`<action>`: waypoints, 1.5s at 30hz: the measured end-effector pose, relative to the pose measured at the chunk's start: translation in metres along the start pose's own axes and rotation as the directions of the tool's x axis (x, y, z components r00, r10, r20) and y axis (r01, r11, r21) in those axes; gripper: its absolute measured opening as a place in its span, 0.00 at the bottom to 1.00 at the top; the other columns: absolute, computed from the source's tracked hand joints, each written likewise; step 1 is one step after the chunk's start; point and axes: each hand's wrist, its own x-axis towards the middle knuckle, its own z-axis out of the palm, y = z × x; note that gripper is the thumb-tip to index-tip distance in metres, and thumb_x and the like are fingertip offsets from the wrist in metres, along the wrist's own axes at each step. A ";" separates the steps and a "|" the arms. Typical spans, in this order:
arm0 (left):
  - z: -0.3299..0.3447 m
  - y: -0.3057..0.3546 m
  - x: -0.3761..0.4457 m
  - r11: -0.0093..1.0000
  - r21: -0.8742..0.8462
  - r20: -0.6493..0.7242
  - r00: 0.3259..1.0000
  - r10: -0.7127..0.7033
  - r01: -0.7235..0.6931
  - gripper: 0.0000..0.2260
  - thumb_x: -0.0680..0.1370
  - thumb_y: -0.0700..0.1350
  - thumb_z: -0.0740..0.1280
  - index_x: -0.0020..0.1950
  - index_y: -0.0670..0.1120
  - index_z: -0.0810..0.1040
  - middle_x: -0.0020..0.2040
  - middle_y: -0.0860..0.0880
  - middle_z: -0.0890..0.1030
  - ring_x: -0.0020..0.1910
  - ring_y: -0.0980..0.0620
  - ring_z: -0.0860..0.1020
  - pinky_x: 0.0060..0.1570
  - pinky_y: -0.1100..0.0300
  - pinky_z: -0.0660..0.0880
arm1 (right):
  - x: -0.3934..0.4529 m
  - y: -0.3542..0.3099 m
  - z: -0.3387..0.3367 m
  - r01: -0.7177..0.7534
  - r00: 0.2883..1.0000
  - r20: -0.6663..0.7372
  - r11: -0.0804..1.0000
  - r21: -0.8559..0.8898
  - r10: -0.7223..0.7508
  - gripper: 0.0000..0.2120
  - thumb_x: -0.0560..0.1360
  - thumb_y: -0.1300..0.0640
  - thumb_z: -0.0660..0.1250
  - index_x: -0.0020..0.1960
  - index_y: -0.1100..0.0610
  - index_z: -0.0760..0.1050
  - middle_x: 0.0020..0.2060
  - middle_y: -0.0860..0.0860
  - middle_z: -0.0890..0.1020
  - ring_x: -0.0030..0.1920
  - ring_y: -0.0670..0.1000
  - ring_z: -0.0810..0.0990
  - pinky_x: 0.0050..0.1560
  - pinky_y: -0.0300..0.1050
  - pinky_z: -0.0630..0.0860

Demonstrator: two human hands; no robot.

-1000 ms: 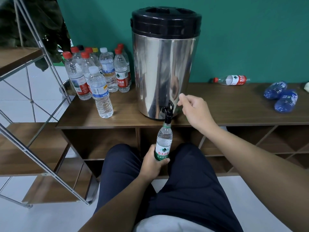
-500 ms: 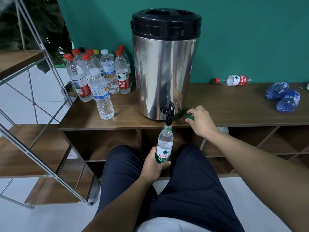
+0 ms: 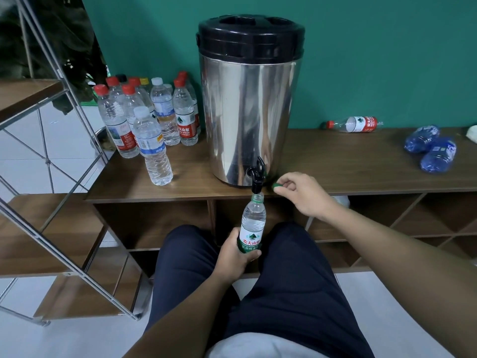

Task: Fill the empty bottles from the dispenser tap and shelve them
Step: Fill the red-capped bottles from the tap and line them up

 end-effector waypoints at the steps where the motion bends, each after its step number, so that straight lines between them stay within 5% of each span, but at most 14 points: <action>1: 0.000 0.000 0.000 1.000 0.002 0.001 1.000 -0.003 0.003 0.27 0.73 0.43 0.86 0.66 0.57 0.79 0.60 0.56 0.88 0.60 0.56 0.86 0.65 0.46 0.84 | -0.005 -0.007 0.001 0.025 1.000 0.016 0.998 0.054 -0.026 0.08 0.82 0.52 0.77 0.57 0.54 0.85 0.45 0.45 0.82 0.42 0.41 0.80 0.49 0.34 0.73; 5: 0.000 0.004 -0.003 1.000 -0.003 0.021 1.000 -0.007 0.007 0.27 0.73 0.42 0.86 0.66 0.57 0.79 0.61 0.56 0.88 0.61 0.56 0.86 0.66 0.45 0.84 | -0.024 -0.029 0.007 0.119 0.991 0.052 0.987 0.105 -0.125 0.08 0.82 0.53 0.76 0.59 0.54 0.85 0.50 0.47 0.83 0.44 0.41 0.80 0.50 0.33 0.76; 14: -0.002 0.013 -0.011 1.000 0.022 0.061 0.998 0.021 -0.022 0.28 0.71 0.44 0.86 0.66 0.58 0.79 0.61 0.57 0.88 0.63 0.56 0.85 0.69 0.43 0.82 | -0.035 -0.045 -0.011 0.267 0.955 0.166 0.957 -0.115 -0.246 0.10 0.85 0.53 0.73 0.65 0.50 0.85 0.53 0.44 0.80 0.44 0.45 0.79 0.54 0.48 0.79; 17: -0.004 0.020 -0.013 0.999 0.025 0.082 0.996 0.045 -0.047 0.29 0.71 0.43 0.86 0.66 0.58 0.79 0.62 0.56 0.88 0.64 0.55 0.85 0.70 0.43 0.81 | -0.036 -0.052 -0.025 0.347 0.922 0.256 0.915 -0.207 -0.291 0.13 0.86 0.52 0.71 0.69 0.48 0.83 0.55 0.45 0.79 0.44 0.43 0.76 0.55 0.50 0.78; 23: -0.020 0.042 -0.018 0.995 0.024 0.161 0.983 0.090 -0.096 0.30 0.71 0.41 0.87 0.70 0.53 0.80 0.63 0.53 0.88 0.65 0.53 0.86 0.72 0.43 0.80 | -0.043 -0.072 -0.051 0.505 0.848 0.368 0.793 -0.340 -0.382 0.15 0.87 0.54 0.67 0.73 0.49 0.80 0.66 0.45 0.79 0.62 0.51 0.81 0.66 0.53 0.78; 28: -0.041 0.062 -0.020 0.993 0.005 0.224 0.968 0.113 -0.117 0.32 0.72 0.40 0.86 0.72 0.52 0.79 0.66 0.51 0.88 0.67 0.48 0.85 0.73 0.42 0.80 | -0.042 -0.097 -0.067 0.647 0.757 0.438 0.650 -0.398 -0.485 0.15 0.87 0.55 0.67 0.73 0.50 0.78 0.67 0.47 0.79 0.63 0.52 0.82 0.64 0.52 0.79; 33: -0.057 0.081 -0.026 0.988 -0.020 0.219 0.964 0.152 -0.151 0.31 0.73 0.36 0.85 0.73 0.51 0.80 0.66 0.52 0.88 0.67 0.52 0.85 0.68 0.56 0.81 | -0.035 -0.132 -0.082 0.647 0.758 0.480 0.598 -0.473 -0.441 0.15 0.88 0.46 0.64 0.69 0.51 0.79 0.59 0.48 0.80 0.57 0.53 0.82 0.59 0.53 0.80; 38: -0.068 0.097 -0.034 0.978 -0.046 0.122 0.971 0.206 -0.201 0.29 0.73 0.38 0.86 0.71 0.50 0.81 0.64 0.51 0.88 0.65 0.50 0.86 0.68 0.50 0.82 | -0.034 -0.161 -0.085 0.579 0.815 0.379 0.604 -0.548 -0.438 0.26 0.85 0.32 0.59 0.44 0.53 0.76 0.39 0.46 0.76 0.41 0.53 0.79 0.45 0.54 0.78; 41: -0.074 0.103 -0.040 0.975 -0.065 0.092 0.971 0.220 -0.214 0.30 0.73 0.38 0.86 0.72 0.51 0.80 0.65 0.52 0.88 0.66 0.51 0.86 0.67 0.52 0.83 | -0.027 -0.173 -0.085 0.556 0.831 0.326 0.643 -0.526 -0.452 0.27 0.84 0.30 0.60 0.40 0.51 0.73 0.36 0.46 0.76 0.37 0.49 0.77 0.41 0.54 0.78; 43: -0.079 0.106 -0.043 0.974 -0.092 0.068 0.974 0.215 -0.209 0.31 0.73 0.37 0.85 0.73 0.50 0.80 0.65 0.51 0.88 0.66 0.50 0.86 0.67 0.51 0.84 | -0.024 -0.185 -0.089 0.588 0.809 0.368 0.629 -0.508 -0.458 0.25 0.84 0.31 0.62 0.47 0.52 0.79 0.41 0.45 0.78 0.40 0.45 0.77 0.43 0.48 0.76; 45: -0.084 0.109 -0.045 0.971 -0.121 0.050 0.976 0.213 -0.206 0.31 0.73 0.36 0.85 0.73 0.50 0.80 0.64 0.49 0.88 0.65 0.47 0.86 0.64 0.46 0.86 | -0.025 -0.194 -0.096 0.632 0.773 0.427 0.632 -0.449 -0.469 0.21 0.84 0.33 0.64 0.65 0.48 0.81 0.52 0.43 0.80 0.46 0.42 0.78 0.48 0.41 0.76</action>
